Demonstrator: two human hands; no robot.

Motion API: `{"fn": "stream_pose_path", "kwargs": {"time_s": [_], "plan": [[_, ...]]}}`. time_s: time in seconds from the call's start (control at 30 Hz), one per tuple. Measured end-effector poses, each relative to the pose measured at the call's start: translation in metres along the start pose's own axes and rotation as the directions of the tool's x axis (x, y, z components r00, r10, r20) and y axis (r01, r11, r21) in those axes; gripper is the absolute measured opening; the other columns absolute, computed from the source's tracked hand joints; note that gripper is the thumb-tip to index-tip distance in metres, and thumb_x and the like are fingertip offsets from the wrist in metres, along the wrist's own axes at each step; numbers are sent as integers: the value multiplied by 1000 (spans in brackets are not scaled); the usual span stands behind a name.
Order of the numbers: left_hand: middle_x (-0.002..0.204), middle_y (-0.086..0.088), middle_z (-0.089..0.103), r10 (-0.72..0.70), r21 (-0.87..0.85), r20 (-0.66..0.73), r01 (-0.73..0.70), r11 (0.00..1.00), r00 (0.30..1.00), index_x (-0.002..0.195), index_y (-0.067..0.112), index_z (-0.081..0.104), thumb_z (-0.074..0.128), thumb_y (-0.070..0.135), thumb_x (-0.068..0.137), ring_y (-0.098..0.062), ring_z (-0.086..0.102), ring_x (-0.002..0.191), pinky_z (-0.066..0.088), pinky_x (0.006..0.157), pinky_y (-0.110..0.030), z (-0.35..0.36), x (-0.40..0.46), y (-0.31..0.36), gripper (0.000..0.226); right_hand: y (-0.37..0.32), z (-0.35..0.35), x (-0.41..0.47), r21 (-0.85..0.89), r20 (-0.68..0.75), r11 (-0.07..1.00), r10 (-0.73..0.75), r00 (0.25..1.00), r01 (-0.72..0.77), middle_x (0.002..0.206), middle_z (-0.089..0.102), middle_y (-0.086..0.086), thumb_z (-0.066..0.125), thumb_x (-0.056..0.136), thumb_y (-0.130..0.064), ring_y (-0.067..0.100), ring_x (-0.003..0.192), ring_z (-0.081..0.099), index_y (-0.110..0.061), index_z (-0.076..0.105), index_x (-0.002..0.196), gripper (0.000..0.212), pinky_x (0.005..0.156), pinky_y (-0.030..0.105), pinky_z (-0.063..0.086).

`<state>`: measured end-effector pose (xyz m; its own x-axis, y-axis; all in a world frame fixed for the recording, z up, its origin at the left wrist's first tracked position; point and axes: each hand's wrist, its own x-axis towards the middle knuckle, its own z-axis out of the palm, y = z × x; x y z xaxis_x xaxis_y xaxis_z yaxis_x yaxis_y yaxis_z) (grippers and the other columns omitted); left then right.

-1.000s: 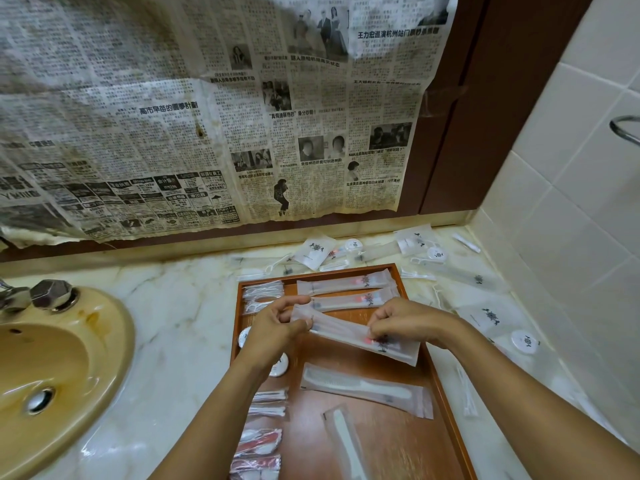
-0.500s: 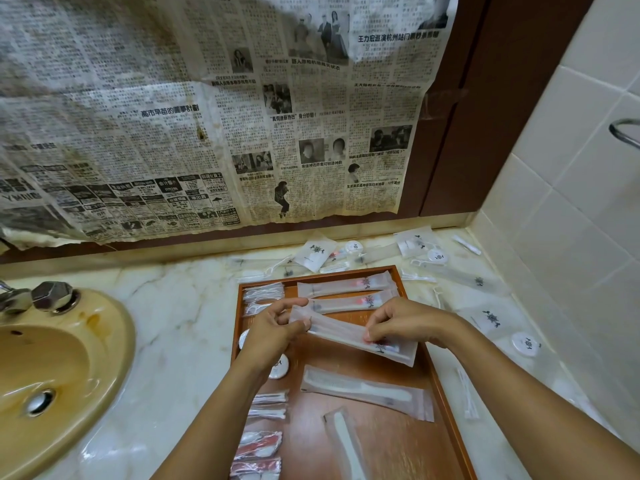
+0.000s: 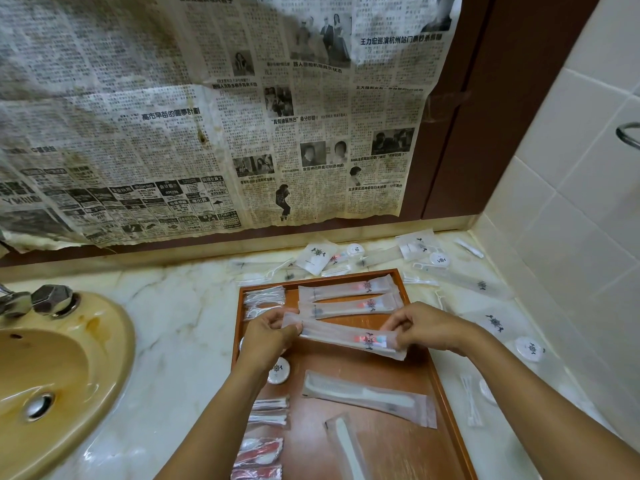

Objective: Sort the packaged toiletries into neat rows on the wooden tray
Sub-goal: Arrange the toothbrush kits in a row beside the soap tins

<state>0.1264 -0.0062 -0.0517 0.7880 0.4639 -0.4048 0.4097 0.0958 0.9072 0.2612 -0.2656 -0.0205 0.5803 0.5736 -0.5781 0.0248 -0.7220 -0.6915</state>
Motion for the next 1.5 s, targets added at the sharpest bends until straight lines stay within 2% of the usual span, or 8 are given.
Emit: {"fn": "stream_pose_path", "kwargs": {"time_s": [0.13, 0.23, 0.5, 0.7, 0.83, 0.97, 1.13, 1.5], "plan": [[81, 0, 69, 106, 270, -73, -83, 959, 992, 94, 21, 68, 73, 8, 85, -18, 64, 74, 48, 57, -18, 8, 2, -1, 16, 13, -4, 8, 12, -166, 1000, -4, 986, 6, 86, 68, 2, 72, 79, 0, 10, 76, 63, -20, 72, 96, 26, 69, 20, 51], [68, 3, 58, 193, 474, -59, -143, 869, 979, 89, 26, 62, 70, 8, 85, -14, 55, 62, 39, 47, -14, 15, 4, -1, 20, 18, -4, 13, -47, -311, 999, -21, 950, 7, 78, 64, -2, 75, 79, -4, 8, 70, 61, -22, 71, 95, 24, 64, 17, 45], [90, 5, 69, 250, 790, -24, -135, 598, 968, 104, 30, 63, 67, 25, 84, -12, 63, 77, 47, 61, -23, 29, 11, -9, 20, 27, 5, 29, -288, -425, 954, -45, 904, -88, 76, 63, -11, 63, 83, -11, 7, 70, 61, -29, 69, 94, 22, 67, 27, 54], [109, 3, 63, 403, 859, 47, -243, 450, 914, 110, 24, 62, 66, 25, 84, -18, 63, 90, 54, 68, -29, 30, 14, -13, 26, 29, 10, 33, -346, -498, 928, -57, 865, -138, 85, 64, -13, 63, 83, -17, 8, 75, 60, -33, 68, 98, 22, 64, 26, 51], [108, 4, 61, 529, 865, 183, -391, 314, 829, 106, 24, 68, 67, 24, 87, -18, 60, 93, 48, 72, -28, 24, 13, -18, 20, 33, 19, 26, -442, -603, 895, -245, 759, -62, 91, 59, -14, 68, 83, -16, 11, 90, 54, -29, 70, 103, 24, 74, 27, 45], [94, 8, 66, 568, 835, 326, -512, 202, 756, 92, 25, 76, 72, 23, 84, -17, 59, 88, 50, 71, -34, 18, 15, -32, 9, 41, 40, 25, -599, -518, 799, -439, 734, 54, 100, 64, -14, 73, 82, -22, 13, 103, 47, -26, 74, 103, 21, 83, 28, 37], [87, 10, 68, 582, 850, 344, -508, 142, 737, 87, 27, 77, 81, 24, 76, -16, 61, 84, 54, 65, -35, 14, 19, -42, 12, 60, 51, 25, -613, -530, 790, -432, 730, 22, 97, 66, -20, 81, 73, -29, 10, 101, 42, -32, 74, 98, 26, 83, 28, 34], [86, 12, 70, 608, 870, 298, -472, 144, 736, 86, 29, 77, 76, 28, 82, -15, 62, 84, 52, 70, -34, 15, 20, -44, 4, 75, 61, 27, -554, -690, 832, -469, 551, 14, 93, 71, -16, 85, 72, -22, 15, 99, 44, -26, 77, 89, 19, 78, 33, 34]]}}
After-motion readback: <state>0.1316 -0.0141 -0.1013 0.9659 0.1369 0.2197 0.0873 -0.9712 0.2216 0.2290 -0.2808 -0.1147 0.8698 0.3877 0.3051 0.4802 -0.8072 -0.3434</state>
